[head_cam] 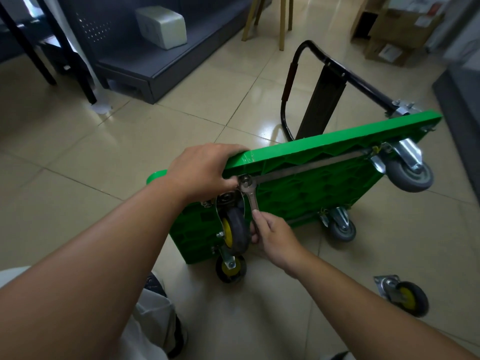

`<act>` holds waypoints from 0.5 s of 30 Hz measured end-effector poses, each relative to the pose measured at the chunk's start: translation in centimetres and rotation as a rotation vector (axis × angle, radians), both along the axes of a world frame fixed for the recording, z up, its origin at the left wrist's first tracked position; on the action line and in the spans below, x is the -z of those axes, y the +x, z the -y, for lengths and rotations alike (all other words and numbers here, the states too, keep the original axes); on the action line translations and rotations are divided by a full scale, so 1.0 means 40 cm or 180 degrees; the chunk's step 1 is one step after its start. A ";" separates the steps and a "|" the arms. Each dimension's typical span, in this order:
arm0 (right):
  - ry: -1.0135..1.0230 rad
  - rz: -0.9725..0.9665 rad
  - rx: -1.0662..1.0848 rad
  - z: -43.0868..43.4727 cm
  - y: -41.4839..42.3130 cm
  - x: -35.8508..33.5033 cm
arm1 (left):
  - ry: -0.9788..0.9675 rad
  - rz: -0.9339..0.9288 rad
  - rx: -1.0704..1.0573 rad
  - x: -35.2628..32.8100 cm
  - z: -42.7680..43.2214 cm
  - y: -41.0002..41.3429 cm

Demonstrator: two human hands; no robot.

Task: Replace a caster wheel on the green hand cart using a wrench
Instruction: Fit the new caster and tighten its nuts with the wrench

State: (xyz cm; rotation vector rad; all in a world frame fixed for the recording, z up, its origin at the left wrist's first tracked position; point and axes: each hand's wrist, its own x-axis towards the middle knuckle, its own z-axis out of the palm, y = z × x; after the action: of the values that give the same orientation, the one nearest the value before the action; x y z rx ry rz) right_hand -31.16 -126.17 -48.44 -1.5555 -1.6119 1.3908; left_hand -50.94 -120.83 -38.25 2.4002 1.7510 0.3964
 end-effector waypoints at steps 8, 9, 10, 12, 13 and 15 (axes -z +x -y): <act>0.1596 0.2180 -0.0447 0.010 0.154 -0.072 | 0.0032 0.0076 0.0054 -0.003 0.010 0.002; 0.2141 0.2655 -0.0634 -0.014 0.155 -0.120 | 0.0043 0.0072 0.0058 -0.003 0.011 0.002; 0.2584 0.3034 -0.0817 -0.043 0.148 -0.174 | 0.0057 0.0069 0.0059 -0.002 0.011 0.002; 0.3124 0.3486 -0.1165 -0.097 0.121 -0.280 | 0.0078 0.0047 0.0053 -0.003 0.013 0.005; 0.3259 0.3674 -0.1310 -0.120 0.107 -0.324 | 0.0082 0.0036 0.0047 -0.003 0.013 0.005; 0.3540 0.4031 -0.1596 -0.155 0.081 -0.385 | 0.0080 0.0042 0.0033 -0.002 0.012 0.006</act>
State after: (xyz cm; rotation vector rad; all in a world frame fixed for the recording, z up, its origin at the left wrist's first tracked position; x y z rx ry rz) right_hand -27.91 -119.97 -33.02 -1.2463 -2.8024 -0.7070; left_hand -50.69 -121.33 -38.17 2.4171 1.7376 0.4343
